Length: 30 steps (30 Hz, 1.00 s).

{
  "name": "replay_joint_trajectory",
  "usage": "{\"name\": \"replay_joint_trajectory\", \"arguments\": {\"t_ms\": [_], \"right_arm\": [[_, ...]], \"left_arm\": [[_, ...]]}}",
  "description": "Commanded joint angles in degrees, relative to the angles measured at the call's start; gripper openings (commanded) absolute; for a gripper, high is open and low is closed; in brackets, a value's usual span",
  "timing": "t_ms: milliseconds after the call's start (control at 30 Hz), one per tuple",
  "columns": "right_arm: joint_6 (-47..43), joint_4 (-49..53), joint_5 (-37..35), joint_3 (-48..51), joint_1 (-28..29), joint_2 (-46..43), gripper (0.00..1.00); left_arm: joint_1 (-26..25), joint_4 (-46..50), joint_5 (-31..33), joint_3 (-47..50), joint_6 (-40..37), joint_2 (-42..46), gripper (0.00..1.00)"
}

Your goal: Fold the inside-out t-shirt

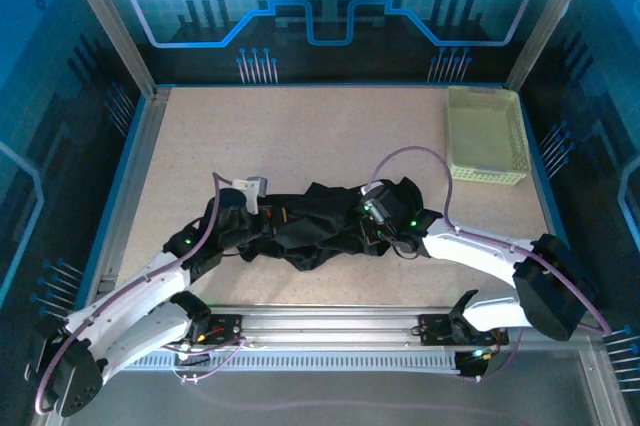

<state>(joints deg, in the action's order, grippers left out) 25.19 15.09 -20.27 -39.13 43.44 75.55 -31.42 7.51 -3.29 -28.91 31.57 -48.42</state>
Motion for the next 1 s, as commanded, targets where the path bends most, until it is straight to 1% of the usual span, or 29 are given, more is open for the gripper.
{"name": "replay_joint_trajectory", "arguments": {"t_ms": [0,200,367,433,500,533,567,667,733,833,900,967], "right_arm": [[2.86,6.67,-8.77,-2.05,-2.3,-1.12,0.0],[2.61,10.37,-12.77,-2.92,-6.2,-3.67,0.0],[0.15,12.18,-15.14,-4.53,-8.54,-5.48,0.0],[-1.28,12.11,-15.47,-4.94,-8.74,-7.03,0.0],[-3.3,11.68,-13.94,-5.38,-8.72,-8.53,0.01],[-4.37,11.55,-12.32,-5.69,-8.58,-9.5,0.07],[-5.11,11.3,-10.69,-5.69,-8.14,-10.67,0.17],[-4.64,12.26,-8.4,-6.13,-6.2,-15.26,0.4],[-4.16,13.17,-6.5,-6.82,-4.79,-17.93,0.48],[-4.1,12.45,-3.13,-7.01,-1.87,-21.06,0.55],[-3.86,12.33,-2.8,-7.01,-0.66,-20.93,0.59],[-2.96,12.59,-3.23,-6.69,-0.8,-19.42,0.62]], "left_arm": [[0.97,2.19,1.53,0.68,-0.15,3.38,0.0],[1.62,4.1,2.64,0.57,-0.5,7.64,0.0],[1.79,6.91,4.28,-2.66,-2.27,11.38,0.0],[1.8,7.34,3.7,-4.51,-3.07,11.48,0.0],[1.79,6.28,1.44,-6.06,-3.29,10.83,0.0],[1.81,5.24,-0.51,-6.76,-3.35,9.9,0.0],[1.8,4.22,-2.37,-7.44,-3.1,8.57,0.0],[1.58,1.37,-6.96,-8.74,-2.39,3.89,0.0],[0.53,1.02,-7.06,-9.44,-2.76,1.3,0.0],[-1.99,1.05,-6.32,-10.8,-3.61,-3.14,0.0],[-4.2,1.54,-4.36,-12.09,-4.67,-5.18,0.0],[-6.57,1.89,-2.02,-13.06,-5.95,-6.2,0.0]]}}
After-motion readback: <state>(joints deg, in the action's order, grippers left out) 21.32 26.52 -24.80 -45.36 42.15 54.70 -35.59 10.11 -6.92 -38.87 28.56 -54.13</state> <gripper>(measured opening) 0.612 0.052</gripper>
